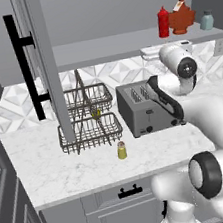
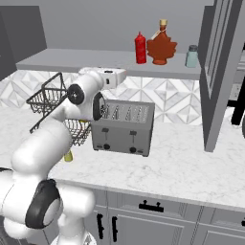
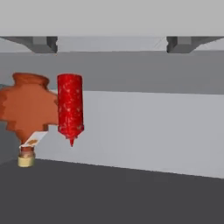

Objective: Put the shaker and condiment bottle from the counter next to their counterparts in the cabinet.

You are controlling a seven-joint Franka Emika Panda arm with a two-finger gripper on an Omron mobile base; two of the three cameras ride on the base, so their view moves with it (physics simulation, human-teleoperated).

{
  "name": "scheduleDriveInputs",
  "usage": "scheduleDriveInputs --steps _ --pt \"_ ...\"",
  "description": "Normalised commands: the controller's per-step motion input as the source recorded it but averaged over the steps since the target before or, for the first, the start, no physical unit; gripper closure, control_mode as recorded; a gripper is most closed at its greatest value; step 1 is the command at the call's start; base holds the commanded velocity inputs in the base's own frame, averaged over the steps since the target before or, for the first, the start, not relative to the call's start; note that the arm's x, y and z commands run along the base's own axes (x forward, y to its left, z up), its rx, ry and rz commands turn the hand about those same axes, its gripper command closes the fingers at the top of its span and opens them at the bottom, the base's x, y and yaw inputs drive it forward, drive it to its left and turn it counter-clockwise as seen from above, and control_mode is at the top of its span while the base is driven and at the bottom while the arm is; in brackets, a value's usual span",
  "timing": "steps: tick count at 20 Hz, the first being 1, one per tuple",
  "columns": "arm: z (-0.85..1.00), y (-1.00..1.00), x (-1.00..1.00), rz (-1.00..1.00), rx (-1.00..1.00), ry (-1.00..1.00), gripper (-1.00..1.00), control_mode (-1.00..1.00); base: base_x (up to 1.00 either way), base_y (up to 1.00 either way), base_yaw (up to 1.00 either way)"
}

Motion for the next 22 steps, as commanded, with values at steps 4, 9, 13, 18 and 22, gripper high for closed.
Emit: scheduleDriveInputs --steps 4,9,13,18,22 --pt "-0.46 0.06 -0.91 0.65 0.00 0.00 -1.00 -1.00 0.00 0.00 0.00" --pt "-0.43 0.15 -0.65 0.62 0.00 0.00 -1.00 -1.00 0.00 0.00 0.00" --pt "-0.28 0.29 -0.05 0.49 0.03 0.05 -1.00 -1.00 0.00 0.00 0.00" --pt "-0.83 0.14 -0.35 0.36 -0.38 0.24 -1.00 -1.00 0.00 0.00 0.00" --pt "-0.76 0.37 -0.30 0.55 -0.35 0.23 -1.00 -1.00 0.00 0.00 0.00"
